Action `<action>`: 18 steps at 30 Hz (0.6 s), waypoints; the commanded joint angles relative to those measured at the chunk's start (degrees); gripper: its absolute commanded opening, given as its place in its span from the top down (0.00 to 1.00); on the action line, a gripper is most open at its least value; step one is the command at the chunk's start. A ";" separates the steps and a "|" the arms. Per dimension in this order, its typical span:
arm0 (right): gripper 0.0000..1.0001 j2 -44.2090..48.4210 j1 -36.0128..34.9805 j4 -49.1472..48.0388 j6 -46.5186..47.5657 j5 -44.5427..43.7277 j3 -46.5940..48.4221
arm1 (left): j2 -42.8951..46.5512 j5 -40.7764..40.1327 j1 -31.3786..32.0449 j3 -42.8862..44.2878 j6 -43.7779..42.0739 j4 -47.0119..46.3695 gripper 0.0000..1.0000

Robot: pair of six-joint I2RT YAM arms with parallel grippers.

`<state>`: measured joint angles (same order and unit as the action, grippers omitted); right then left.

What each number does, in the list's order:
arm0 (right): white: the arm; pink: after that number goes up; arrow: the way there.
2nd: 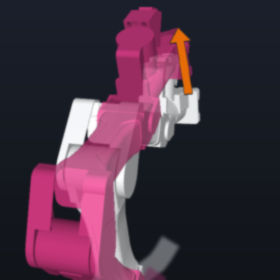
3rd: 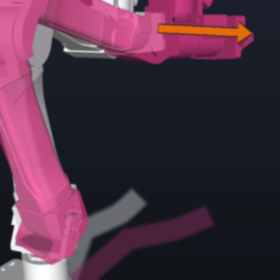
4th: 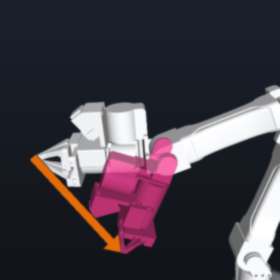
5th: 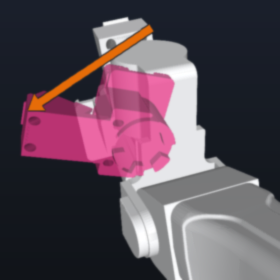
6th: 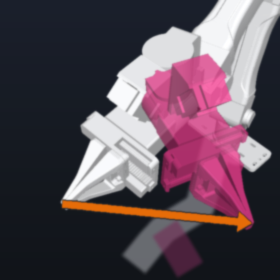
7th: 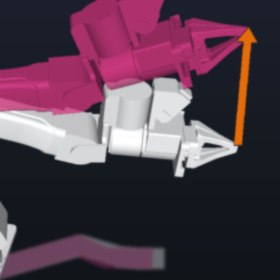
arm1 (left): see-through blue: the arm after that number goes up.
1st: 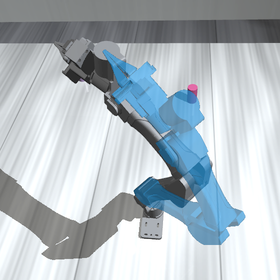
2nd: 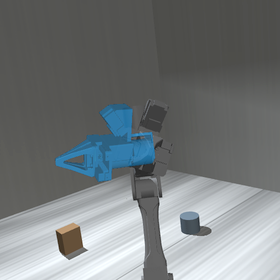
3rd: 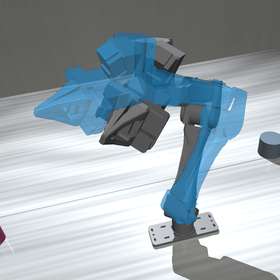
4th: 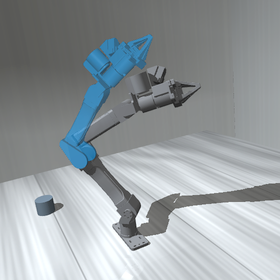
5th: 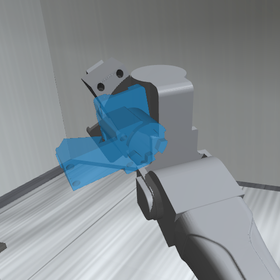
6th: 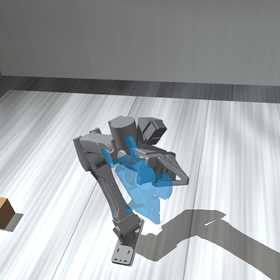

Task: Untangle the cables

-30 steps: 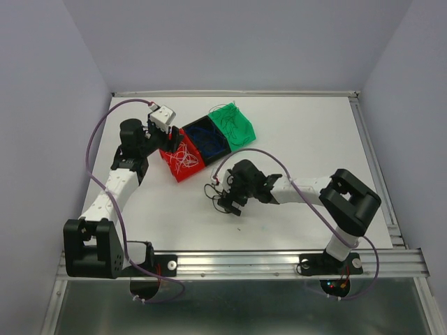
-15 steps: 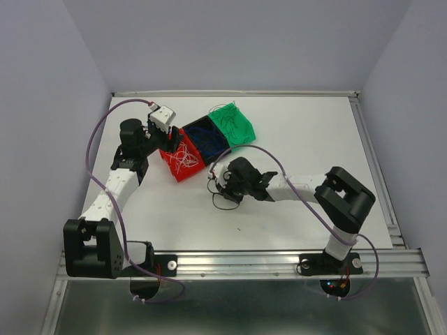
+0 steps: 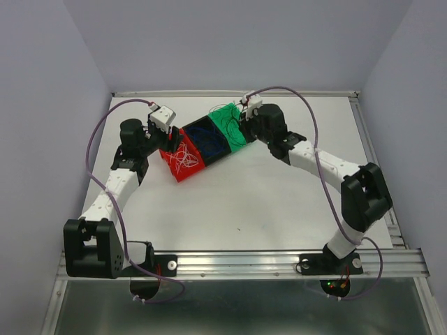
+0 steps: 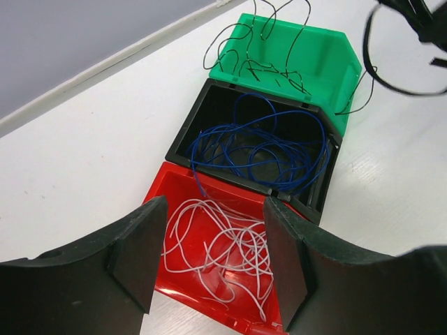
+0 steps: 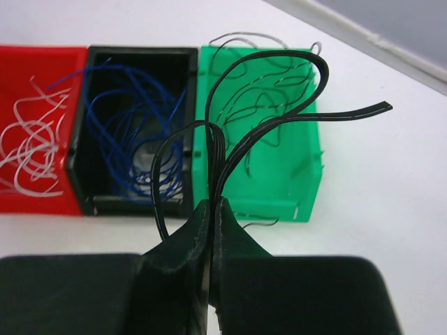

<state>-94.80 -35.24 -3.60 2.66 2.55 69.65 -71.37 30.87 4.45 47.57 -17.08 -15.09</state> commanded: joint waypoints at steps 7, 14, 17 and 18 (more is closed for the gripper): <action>0.99 -20.03 4.66 -0.36 -2.04 -1.67 25.60 | 1.85 -0.02 0.39 -0.11 -0.41 -1.69 0.32; 1.00 -32.63 4.83 1.66 -2.13 -2.19 33.79 | 1.76 -0.02 0.39 -0.11 -0.50 -1.61 0.32; 0.97 -35.01 4.83 1.75 -2.22 -1.93 34.15 | 1.85 0.06 0.30 -0.11 -0.50 -1.61 0.32; 0.96 -35.01 4.83 1.75 -2.22 -1.67 34.33 | 1.85 0.06 0.39 -0.11 -0.41 -1.69 0.32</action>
<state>-129.54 -30.70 -2.00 1.04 0.99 100.18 -71.37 30.57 4.51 47.57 -17.08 -15.07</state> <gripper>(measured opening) 0.035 0.680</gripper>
